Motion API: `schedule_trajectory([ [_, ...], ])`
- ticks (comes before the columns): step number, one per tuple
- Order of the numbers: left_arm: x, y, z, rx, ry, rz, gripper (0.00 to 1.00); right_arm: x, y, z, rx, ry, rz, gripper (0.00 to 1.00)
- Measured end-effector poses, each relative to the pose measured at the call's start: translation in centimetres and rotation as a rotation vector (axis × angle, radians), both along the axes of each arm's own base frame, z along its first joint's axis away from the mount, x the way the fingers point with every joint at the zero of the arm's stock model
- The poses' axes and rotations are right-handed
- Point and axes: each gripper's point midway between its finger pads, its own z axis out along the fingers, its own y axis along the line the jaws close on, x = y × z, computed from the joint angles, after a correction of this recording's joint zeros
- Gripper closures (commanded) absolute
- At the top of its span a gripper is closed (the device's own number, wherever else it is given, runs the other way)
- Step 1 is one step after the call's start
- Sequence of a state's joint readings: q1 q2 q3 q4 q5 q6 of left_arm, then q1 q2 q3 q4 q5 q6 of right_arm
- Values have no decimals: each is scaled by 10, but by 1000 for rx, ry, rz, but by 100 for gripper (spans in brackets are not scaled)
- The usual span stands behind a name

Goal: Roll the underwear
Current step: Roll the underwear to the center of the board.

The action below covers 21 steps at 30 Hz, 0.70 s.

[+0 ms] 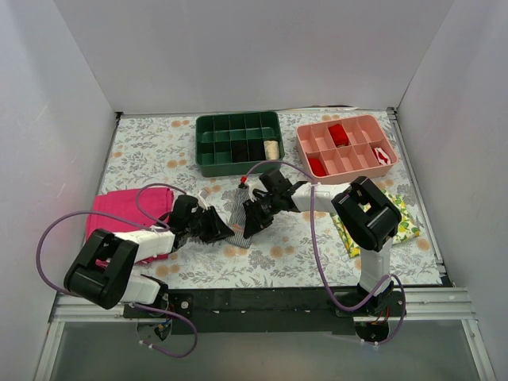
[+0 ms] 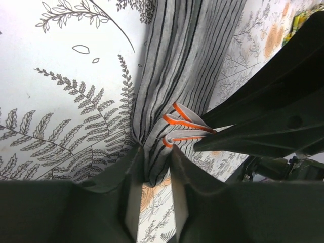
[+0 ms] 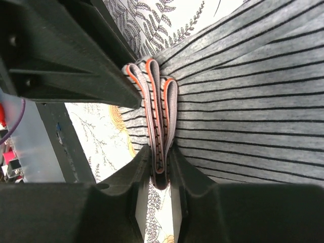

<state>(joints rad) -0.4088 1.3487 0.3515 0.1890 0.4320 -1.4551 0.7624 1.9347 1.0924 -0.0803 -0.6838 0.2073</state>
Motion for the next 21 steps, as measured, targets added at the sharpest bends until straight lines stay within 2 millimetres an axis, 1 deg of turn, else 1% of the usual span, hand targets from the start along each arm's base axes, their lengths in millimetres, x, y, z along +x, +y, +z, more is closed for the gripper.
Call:
schedule_trajectory([
  [1, 0, -1, -1, 2, 6, -2, 83, 0, 0, 0, 1, -2, 1, 63],
  [3, 1, -2, -2, 1, 16, -7, 87, 1, 0, 0, 0, -5, 1, 54],
  [4, 2, -3, -2, 0, 20, -10, 87, 1, 0, 1, 1, -7, 0, 47],
  [7, 5, -6, -2, -3, 34, -20, 87, 4, -2, 8, -4, -54, -15, 37],
  [9, 6, -8, -3, -3, 44, -27, 86, 7, -7, 14, -23, -121, -39, 35],
  [11, 7, -9, -2, -1, 52, -35, 85, 12, -18, 22, -52, -200, -80, 34],
  [13, 8, -10, -2, 3, 63, -42, 84, 19, -29, 32, -82, -287, -133, 31],
  [14, 8, -10, -2, 8, 69, -46, 84, 23, -37, 38, -101, -345, -161, 31],
  [16, 8, -10, -2, 15, 79, -51, 83, 27, -45, 50, -115, -419, -191, 30],
  [19, 7, -10, -2, 25, 87, -57, 82, 30, -45, 67, -99, -494, -200, 31],
  [21, 7, -10, -2, 28, 91, -59, 82, 28, -43, 65, -100, -495, -192, 31],
])
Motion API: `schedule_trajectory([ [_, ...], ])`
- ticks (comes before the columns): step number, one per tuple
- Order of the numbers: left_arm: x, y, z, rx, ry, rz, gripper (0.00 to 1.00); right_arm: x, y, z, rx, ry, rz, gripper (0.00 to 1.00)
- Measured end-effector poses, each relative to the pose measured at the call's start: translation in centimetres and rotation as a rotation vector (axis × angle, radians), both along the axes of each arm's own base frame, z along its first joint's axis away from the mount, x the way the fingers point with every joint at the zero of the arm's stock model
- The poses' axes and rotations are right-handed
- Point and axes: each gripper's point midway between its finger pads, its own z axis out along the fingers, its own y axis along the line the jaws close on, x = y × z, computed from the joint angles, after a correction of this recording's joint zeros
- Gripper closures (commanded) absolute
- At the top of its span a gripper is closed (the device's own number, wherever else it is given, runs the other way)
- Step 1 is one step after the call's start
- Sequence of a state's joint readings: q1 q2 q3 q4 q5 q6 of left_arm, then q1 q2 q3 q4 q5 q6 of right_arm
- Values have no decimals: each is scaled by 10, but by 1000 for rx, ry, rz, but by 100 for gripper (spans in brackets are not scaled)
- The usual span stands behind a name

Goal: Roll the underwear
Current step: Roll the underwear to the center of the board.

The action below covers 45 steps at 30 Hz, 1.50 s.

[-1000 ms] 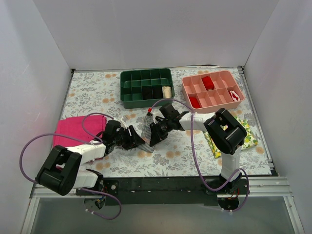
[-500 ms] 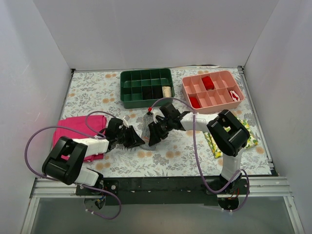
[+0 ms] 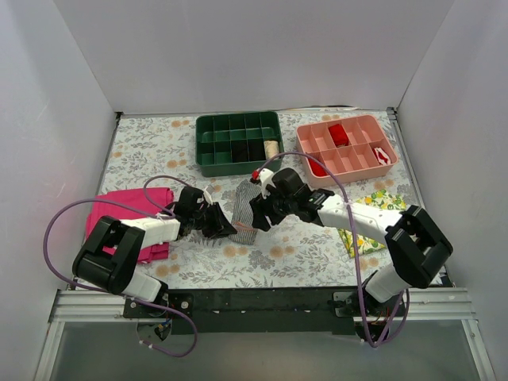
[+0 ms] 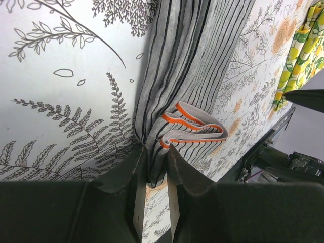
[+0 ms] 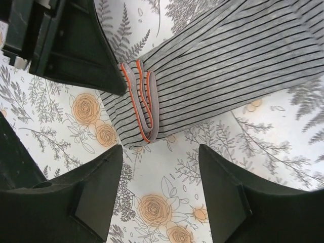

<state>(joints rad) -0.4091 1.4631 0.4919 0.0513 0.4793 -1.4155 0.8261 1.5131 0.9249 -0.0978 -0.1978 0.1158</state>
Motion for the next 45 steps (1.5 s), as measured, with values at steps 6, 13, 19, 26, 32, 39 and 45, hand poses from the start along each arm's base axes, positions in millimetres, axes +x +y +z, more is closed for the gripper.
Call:
schedule_trajectory([
  [6, -1, 0, 0, 4, 4, -3, 81, -14, 7, -35, -29, 120, 45, 32],
  [13, -2, 1, 0, 6, 7, -4, 81, -20, 18, -44, -5, 186, 79, 32],
  [19, -2, 1, 0, 6, 7, -4, 80, -21, 27, -38, 39, 191, 110, 33],
  [26, -2, 1, 0, 7, 9, -4, 80, -26, 30, -47, 43, 224, 130, 37],
  [32, -2, 1, 0, 7, 8, -4, 80, -29, 33, -57, 44, 260, 143, 54],
  [39, -3, 2, 0, 9, 13, -4, 78, -31, 38, -53, 77, 271, 155, 89],
  [45, -10, 6, 3, 22, 20, 4, 57, -41, 39, -53, 121, 314, 168, 99],
])
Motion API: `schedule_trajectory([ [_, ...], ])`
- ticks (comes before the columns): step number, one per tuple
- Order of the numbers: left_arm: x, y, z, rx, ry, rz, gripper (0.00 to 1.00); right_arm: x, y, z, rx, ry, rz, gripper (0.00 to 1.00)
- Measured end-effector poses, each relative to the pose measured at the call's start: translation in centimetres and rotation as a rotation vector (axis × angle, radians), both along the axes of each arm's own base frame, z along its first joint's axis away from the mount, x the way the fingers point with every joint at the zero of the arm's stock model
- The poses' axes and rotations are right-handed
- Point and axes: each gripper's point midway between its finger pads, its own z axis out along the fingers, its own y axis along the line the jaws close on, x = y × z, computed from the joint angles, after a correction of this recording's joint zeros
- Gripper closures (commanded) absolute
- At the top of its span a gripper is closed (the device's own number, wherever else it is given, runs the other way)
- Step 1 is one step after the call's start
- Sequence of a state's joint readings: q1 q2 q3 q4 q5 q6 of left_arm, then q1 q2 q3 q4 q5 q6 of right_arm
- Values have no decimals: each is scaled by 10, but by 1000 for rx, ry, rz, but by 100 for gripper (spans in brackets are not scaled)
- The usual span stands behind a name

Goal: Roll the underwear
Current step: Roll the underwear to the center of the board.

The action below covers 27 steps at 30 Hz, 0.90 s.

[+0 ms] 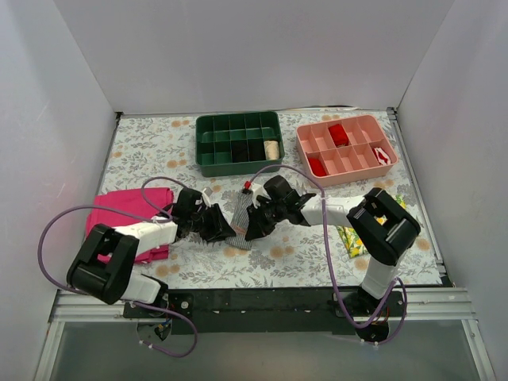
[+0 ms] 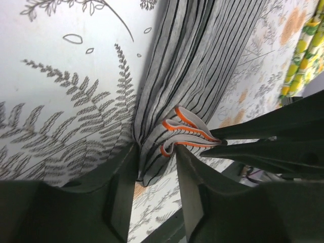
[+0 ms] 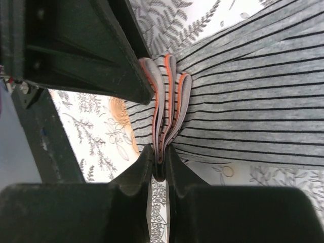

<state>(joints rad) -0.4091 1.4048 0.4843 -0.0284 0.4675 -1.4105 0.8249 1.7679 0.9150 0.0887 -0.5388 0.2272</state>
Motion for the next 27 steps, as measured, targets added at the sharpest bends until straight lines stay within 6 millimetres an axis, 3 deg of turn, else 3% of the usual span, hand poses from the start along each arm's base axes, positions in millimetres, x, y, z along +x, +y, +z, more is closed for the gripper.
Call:
schedule_trajectory([
  [3, -2, 4, 7, 11, -12, 11, 43, -9, -1, -2, 21, 38, 9, 99],
  [6, -4, 11, 13, 42, -33, 36, 37, -18, -4, -3, 26, 83, 12, 99],
  [12, -17, 20, 12, 42, -47, 66, 34, -22, -4, -2, 30, 137, -8, 99],
  [21, -35, 18, 18, -66, -115, 61, 30, -13, -4, -11, -7, 210, -36, 99],
  [27, -35, 11, 18, -113, -119, 41, 31, -10, -4, -13, -21, 244, -26, 99],
])
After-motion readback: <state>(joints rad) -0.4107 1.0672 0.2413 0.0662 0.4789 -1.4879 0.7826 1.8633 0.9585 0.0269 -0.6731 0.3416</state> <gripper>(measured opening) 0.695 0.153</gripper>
